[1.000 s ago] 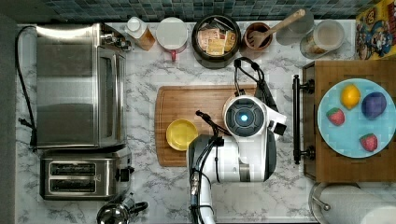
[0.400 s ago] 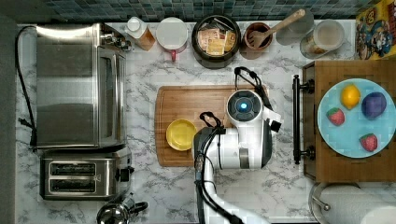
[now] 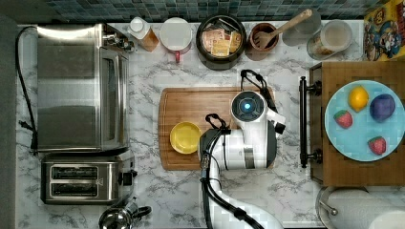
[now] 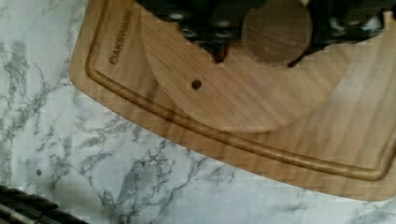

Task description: Place the lid on the board.

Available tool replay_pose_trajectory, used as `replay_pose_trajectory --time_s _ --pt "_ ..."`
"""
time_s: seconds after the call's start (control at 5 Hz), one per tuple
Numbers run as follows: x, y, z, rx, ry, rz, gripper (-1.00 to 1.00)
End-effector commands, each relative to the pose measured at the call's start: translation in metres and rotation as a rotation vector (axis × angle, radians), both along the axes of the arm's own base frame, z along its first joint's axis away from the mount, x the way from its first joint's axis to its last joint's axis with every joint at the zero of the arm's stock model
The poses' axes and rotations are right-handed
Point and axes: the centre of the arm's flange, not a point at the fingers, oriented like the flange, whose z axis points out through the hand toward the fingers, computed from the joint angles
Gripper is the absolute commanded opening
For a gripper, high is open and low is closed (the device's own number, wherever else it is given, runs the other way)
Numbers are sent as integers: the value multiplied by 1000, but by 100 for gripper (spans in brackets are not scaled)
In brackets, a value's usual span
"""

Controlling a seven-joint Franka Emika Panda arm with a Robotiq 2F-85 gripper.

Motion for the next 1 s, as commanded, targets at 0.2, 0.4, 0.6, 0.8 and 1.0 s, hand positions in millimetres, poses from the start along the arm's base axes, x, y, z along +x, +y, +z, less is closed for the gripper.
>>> replay_pose_trajectory --time_s 0.2,0.4,0.6,0.8,1.0 --pt "53 14 67 -25 -183 -24 100" --pt "62 22 68 -40 -198 -21 100" --pt "62 22 68 -40 -199 -21 100" --pt "62 23 68 -40 -198 -21 100" --pt "62 22 68 -40 -198 -21 100"
